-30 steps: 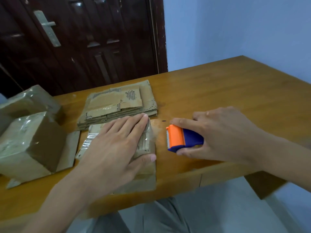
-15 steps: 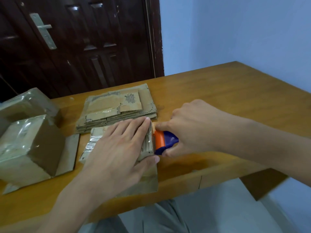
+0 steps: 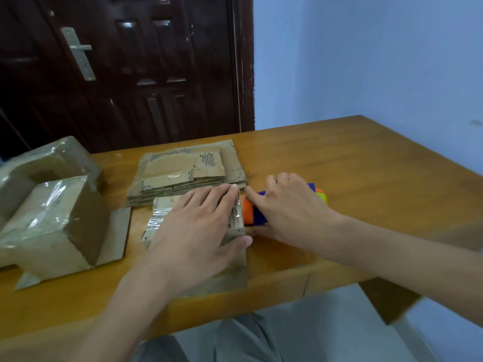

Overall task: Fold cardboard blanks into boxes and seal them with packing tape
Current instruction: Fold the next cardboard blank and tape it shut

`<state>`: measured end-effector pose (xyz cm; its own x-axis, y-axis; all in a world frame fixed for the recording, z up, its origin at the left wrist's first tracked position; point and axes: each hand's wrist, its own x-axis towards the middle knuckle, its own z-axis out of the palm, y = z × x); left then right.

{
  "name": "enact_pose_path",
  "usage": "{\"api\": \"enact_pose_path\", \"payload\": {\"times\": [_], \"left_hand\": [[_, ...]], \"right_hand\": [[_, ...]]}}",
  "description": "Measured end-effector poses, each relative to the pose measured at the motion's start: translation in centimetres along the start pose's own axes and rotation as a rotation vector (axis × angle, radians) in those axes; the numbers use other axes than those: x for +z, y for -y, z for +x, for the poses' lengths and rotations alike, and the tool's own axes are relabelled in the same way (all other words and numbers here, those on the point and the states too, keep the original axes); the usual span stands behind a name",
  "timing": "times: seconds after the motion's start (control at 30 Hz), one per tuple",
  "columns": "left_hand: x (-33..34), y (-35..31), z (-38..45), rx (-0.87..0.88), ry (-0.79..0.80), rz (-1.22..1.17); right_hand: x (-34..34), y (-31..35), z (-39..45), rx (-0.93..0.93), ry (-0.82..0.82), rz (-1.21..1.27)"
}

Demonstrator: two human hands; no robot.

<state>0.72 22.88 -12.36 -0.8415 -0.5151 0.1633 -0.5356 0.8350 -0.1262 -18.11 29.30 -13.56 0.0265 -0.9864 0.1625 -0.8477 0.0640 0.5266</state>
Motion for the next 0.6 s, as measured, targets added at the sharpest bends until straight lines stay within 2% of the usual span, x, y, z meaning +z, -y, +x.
{"api": "enact_pose_path", "payload": {"times": [0.17,0.3,0.37,0.4,0.43,0.5,0.57,0.6], "left_hand": [[0.7,0.1,0.0,0.002,-0.048,-0.012],[0.8,0.1,-0.1,0.01,-0.077,-0.022],[0.8,0.1,-0.2,-0.007,-0.065,-0.092],[0.5,0.3,-0.4,-0.024,-0.072,-0.243],[-0.2,0.5,-0.5,-0.047,-0.089,-0.502],[-1.8,1.8,-1.1,-0.114,-0.259,-1.047],[-3.0,3.1,-2.4,-0.26,-0.523,-1.199],[-2.6,3.8,-3.1,-0.335,-0.629,-1.211]], "right_hand": [[4.4,-0.2,-0.1,0.236,-0.055,0.109],[5.3,1.2,-0.2,0.412,-0.058,0.239],[4.7,2.3,-0.9,0.504,-0.113,0.331],[3.8,2.9,-1.4,0.549,-0.173,0.42],[2.9,3.5,-1.9,0.583,-0.243,0.553],[0.4,5.0,-2.8,0.593,-0.332,0.965],[-1.6,6.8,-3.2,0.578,-0.273,1.412],[-2.3,7.6,-3.2,0.573,-0.25,1.533]]}}
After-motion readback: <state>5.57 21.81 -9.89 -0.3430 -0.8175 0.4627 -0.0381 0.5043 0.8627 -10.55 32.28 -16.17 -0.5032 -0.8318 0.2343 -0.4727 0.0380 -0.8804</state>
